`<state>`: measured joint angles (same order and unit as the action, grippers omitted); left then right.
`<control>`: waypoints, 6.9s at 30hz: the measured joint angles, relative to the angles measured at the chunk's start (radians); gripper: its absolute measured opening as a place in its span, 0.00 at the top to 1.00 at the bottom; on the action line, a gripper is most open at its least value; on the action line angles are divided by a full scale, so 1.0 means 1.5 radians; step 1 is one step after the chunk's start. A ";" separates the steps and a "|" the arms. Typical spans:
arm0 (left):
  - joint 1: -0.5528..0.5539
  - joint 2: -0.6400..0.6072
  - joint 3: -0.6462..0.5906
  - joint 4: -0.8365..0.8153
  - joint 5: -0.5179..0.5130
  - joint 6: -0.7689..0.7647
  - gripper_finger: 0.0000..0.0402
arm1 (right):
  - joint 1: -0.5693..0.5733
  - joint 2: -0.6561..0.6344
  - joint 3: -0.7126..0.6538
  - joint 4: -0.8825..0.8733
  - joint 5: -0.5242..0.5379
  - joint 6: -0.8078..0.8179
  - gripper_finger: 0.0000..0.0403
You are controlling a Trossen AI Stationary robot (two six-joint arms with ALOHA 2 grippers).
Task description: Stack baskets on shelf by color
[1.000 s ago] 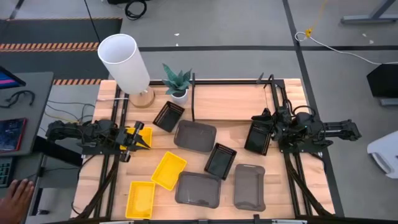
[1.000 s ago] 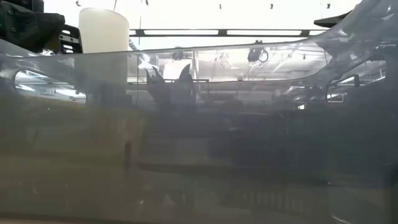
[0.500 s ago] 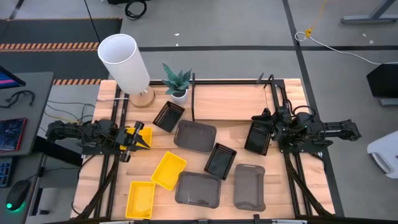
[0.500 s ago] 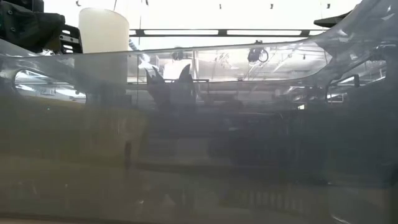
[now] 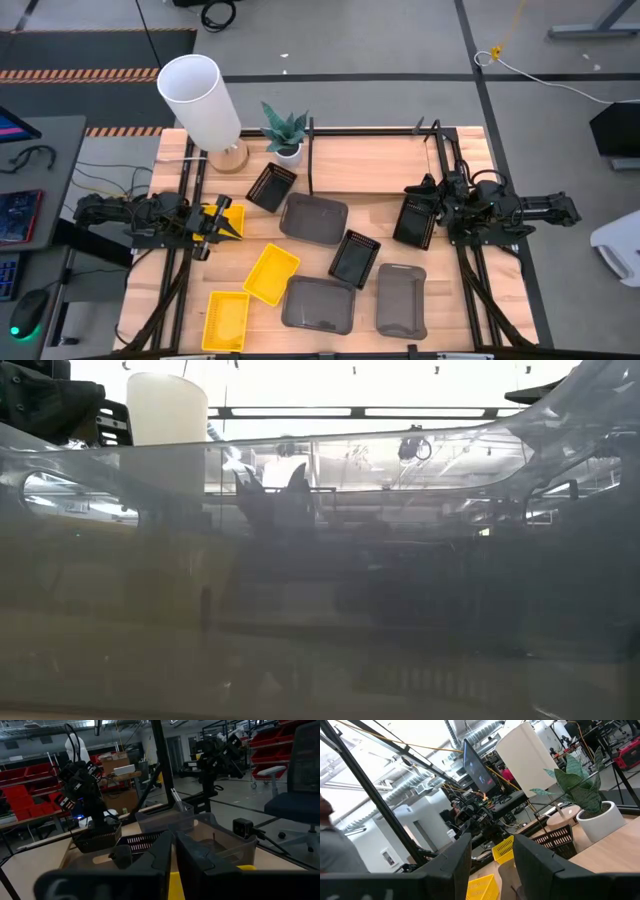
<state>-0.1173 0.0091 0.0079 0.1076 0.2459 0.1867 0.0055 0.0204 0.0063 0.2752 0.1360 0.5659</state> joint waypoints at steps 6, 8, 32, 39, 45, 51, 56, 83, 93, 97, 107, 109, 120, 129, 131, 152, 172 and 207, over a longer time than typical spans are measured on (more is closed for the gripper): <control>0.000 0.000 0.000 0.000 0.000 0.000 0.94 | 0.000 0.000 0.000 0.000 0.000 0.000 0.63; 0.000 0.000 0.000 0.000 0.000 0.000 0.93 | 0.000 0.000 0.000 0.000 0.000 0.000 0.63; 0.000 0.000 0.000 0.000 0.000 0.000 0.92 | 0.000 0.000 0.000 0.000 0.000 0.000 0.63; 0.000 0.000 0.000 0.000 0.000 0.000 0.92 | 0.000 0.000 0.000 0.046 0.030 0.052 0.63; 0.000 0.000 0.000 0.000 0.000 0.000 0.94 | -0.002 0.000 0.000 0.126 0.134 0.053 0.63; 0.000 0.000 0.000 0.000 0.000 0.000 0.92 | -0.002 0.015 0.005 0.121 0.058 0.082 0.63; 0.000 0.000 0.000 0.000 0.000 0.000 0.91 | -0.002 0.068 0.006 0.154 -0.048 0.158 0.63; 0.000 0.000 0.000 0.000 0.000 0.000 0.94 | 0.029 0.707 0.360 0.075 -0.246 0.115 0.67; 0.002 0.001 0.000 0.041 -0.035 0.025 0.92 | 0.109 0.884 0.602 -0.118 -0.227 -0.023 0.67; 0.002 0.001 0.000 0.070 -0.053 0.026 0.93 | 0.133 0.943 0.671 -0.174 -0.273 -0.126 0.67; 0.001 0.001 0.000 0.147 -0.075 -0.132 0.93 | 0.188 1.036 0.788 -0.348 -0.307 -0.297 0.66; 0.001 0.001 0.000 0.174 -0.074 -0.252 0.92 | 0.196 1.043 0.806 -0.398 -0.307 -0.310 0.66; 0.001 0.002 0.000 0.232 -0.169 -0.501 0.94 | 0.233 1.039 0.825 -0.481 -0.185 -0.323 0.61; 0.002 0.002 0.000 0.287 -0.243 -0.536 0.92 | 0.193 1.049 0.886 -0.573 -0.113 -0.205 0.61; 0.001 0.002 0.000 0.294 -0.243 -0.549 0.91 | 0.180 1.056 0.913 -0.613 -0.091 -0.210 0.61; 0.002 0.002 0.000 0.211 -0.287 -0.724 0.90 | 0.166 1.077 0.953 -0.635 -0.189 -0.324 0.61; 0.001 0.008 0.000 0.188 -0.346 -0.733 0.74 | 0.326 1.311 1.160 -0.849 -0.194 -0.554 0.53; 0.001 0.011 0.000 0.155 -0.346 -0.749 0.74 | 0.358 1.459 1.170 -0.832 -0.138 -0.775 0.92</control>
<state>-0.1152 0.0261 0.0082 0.3407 -0.2728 -0.9363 0.5423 2.2086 1.7611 -0.9733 -0.0709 -0.5967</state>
